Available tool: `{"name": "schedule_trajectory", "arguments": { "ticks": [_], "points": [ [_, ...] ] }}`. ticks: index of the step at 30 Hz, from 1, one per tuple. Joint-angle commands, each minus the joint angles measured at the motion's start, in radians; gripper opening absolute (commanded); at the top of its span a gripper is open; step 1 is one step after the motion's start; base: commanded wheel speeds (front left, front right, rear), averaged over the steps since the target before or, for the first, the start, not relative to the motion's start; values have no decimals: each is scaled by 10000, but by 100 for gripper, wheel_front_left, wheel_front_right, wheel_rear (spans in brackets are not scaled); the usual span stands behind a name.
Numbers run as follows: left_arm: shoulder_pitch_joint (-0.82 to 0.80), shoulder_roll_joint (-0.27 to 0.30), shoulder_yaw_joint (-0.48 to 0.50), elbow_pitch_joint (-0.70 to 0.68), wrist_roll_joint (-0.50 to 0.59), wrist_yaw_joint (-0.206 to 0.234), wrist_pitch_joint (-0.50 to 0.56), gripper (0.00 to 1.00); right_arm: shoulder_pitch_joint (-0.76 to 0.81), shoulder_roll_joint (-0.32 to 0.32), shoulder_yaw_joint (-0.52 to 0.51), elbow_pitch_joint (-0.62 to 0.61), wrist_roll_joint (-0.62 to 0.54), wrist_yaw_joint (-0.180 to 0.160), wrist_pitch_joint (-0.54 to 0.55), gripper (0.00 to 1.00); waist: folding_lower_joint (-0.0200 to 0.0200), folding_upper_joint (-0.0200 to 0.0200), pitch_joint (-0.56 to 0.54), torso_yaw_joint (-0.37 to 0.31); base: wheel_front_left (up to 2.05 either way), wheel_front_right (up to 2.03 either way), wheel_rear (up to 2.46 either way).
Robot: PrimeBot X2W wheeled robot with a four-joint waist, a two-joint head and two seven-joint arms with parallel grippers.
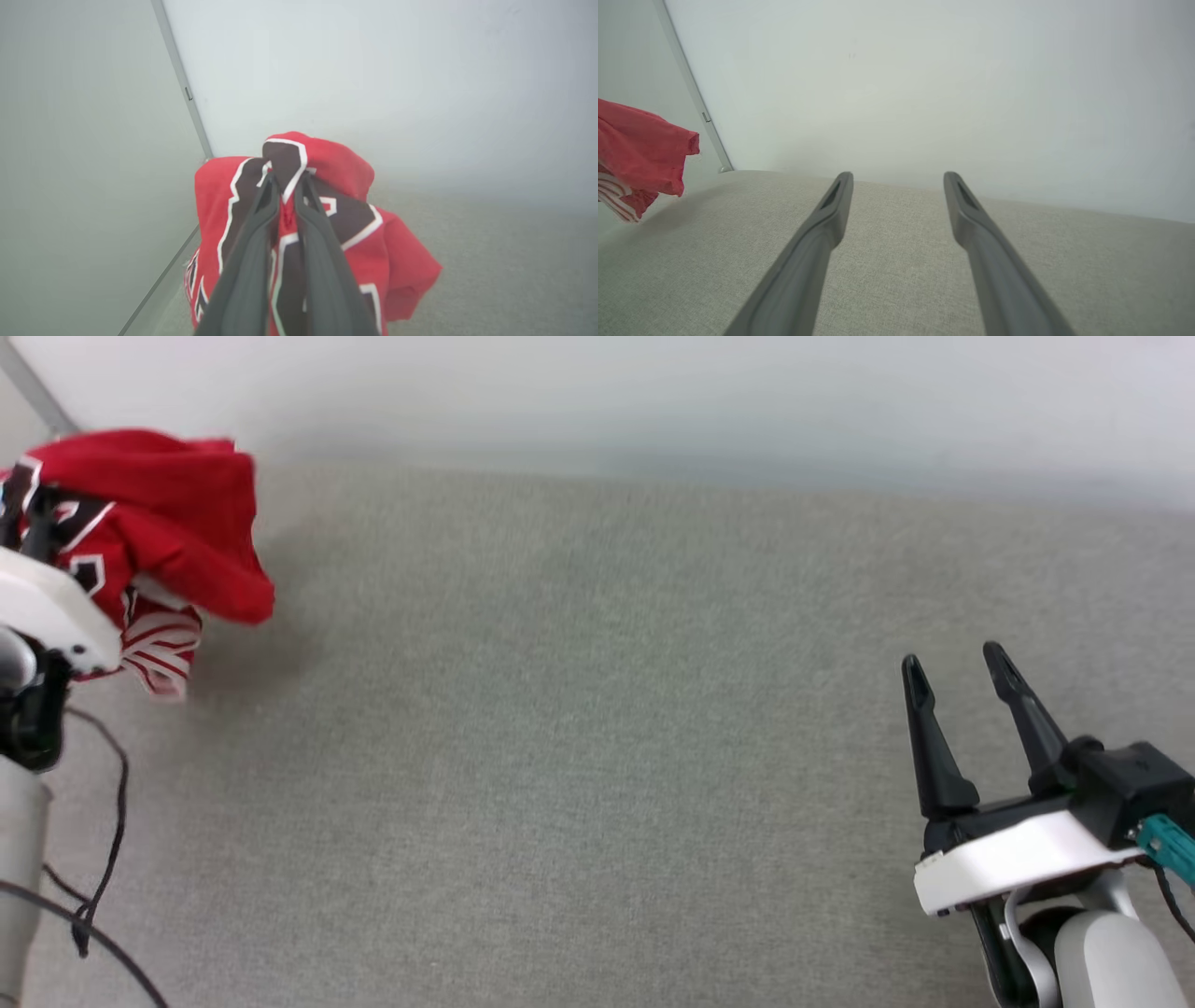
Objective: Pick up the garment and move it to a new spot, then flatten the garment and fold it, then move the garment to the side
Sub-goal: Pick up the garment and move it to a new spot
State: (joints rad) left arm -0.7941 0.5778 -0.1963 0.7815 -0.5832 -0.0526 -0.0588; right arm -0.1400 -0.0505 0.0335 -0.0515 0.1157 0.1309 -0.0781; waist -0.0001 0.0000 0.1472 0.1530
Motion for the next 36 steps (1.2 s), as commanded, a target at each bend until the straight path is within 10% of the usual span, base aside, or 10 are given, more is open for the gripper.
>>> {"name": "schedule_trajectory", "arguments": {
  "ticks": [1,13,23,36],
  "points": [
    [19,-147,-22,-299,79,85,-382,0,220,6,-42,-41,59,-3,32,100,1,0,-552,-258,0,0,0],
    [1639,-1902,-925,-3722,92,469,-1141,0,967,7,-136,-572,-8,-3,341,100,1,0,-1173,-1884,0,0,0],
    [3574,-3337,-3130,-5267,215,-74,-487,0,1019,9,-38,-1039,35,-3,460,100,1,0,-515,-2889,0,0,0],
    [4902,-3492,-5344,-4843,895,-507,163,0,754,8,-65,-1093,4,-3,315,100,1,0,468,-2680,0,0,0]
  ]
}}
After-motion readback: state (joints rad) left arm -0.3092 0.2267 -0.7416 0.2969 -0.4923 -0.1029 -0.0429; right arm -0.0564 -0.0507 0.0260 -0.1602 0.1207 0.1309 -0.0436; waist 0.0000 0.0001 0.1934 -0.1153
